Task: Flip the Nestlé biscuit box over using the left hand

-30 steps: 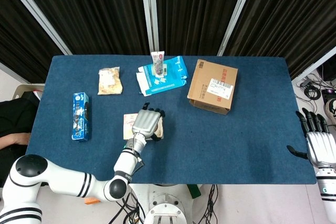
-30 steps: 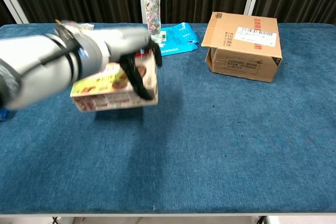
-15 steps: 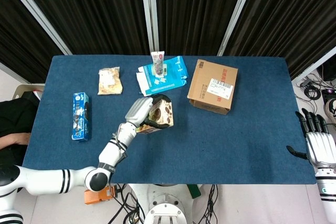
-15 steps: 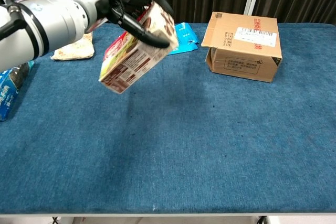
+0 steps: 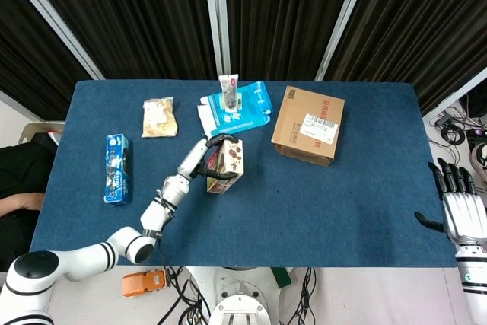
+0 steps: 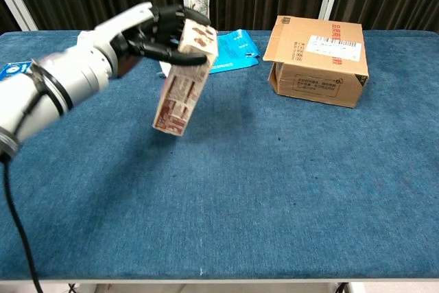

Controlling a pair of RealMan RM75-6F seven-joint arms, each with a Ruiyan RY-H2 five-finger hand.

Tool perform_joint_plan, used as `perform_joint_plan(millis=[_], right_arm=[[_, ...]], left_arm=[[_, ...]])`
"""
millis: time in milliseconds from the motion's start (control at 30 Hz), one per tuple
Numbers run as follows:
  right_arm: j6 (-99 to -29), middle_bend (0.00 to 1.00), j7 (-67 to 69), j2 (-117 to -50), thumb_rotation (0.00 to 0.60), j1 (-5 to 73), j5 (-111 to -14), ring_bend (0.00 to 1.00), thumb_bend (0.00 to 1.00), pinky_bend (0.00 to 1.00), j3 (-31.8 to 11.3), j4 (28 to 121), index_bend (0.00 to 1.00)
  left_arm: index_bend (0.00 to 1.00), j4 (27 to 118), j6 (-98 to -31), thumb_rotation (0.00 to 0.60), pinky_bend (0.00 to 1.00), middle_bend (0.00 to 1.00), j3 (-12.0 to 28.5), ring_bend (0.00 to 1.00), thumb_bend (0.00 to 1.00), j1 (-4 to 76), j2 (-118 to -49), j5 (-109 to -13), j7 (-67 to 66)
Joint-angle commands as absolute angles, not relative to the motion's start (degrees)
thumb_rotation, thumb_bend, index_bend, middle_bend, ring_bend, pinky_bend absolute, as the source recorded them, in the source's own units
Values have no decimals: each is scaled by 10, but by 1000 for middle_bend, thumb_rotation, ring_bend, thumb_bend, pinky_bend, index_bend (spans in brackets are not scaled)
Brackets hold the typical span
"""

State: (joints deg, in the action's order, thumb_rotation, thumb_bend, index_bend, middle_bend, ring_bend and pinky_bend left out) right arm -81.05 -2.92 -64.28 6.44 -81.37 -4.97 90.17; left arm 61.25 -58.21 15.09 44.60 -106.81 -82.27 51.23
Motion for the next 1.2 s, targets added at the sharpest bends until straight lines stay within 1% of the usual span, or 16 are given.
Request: perform_joint_plan(millis=[33,167,267,467,567,633,800,967,1033,1100,1200], right_arm=[[-812,3,-34,-642,600,63,-812,0,244,0,-49,906,0],[-819,3,-41,-639,600,58,-810,0,244,0,-49,915,0],[-823,3,-43,-638,600,55,-809,0,244,0,-50,918,0],[-824,3,-42,-641,600,53,-809,0,243,0,-48,919,0],[-828,3,-41,-641,600,51,-811,0,243,0,-48,919,0],[-830,3,-40,-640,600,50,-812,0,243,0,-49,919,0],[-831,3,-37,-640,600,49,-815,0,244,0,-48,918,0],[-830,3,-32,-641,600,50,-816,0,244,0,-49,916,0],[-829,3,-30,-641,600,50,-816,0,244,0,-49,914,0],[-828,2,-28,-642,600,50,-815,0,244,0,-50,913,0],[-829,2,-25,-642,600,50,-816,0,244,0,-50,911,0]], left_arm=[[330,547,-604,600,302,393,137,285,0,455,-1115,-850,551],[330,502,-614,600,294,393,127,285,0,461,-1134,-860,570],[331,484,-624,600,282,390,122,282,0,462,-1138,-865,583],[316,468,-637,600,241,355,109,252,0,460,-1131,-873,592],[282,469,-641,600,216,327,103,224,0,456,-1122,-875,596],[238,472,-644,600,190,285,99,188,0,453,-1114,-875,596],[175,482,-648,600,131,207,89,111,0,447,-1095,-878,589],[93,491,-657,600,98,135,82,54,0,440,-1077,-880,577],[48,496,-660,600,81,87,81,18,0,438,-1072,-880,573],[14,502,-656,600,58,35,77,1,0,437,-1064,-880,568],[0,519,-650,600,37,0,70,0,0,436,-1045,-883,552]])
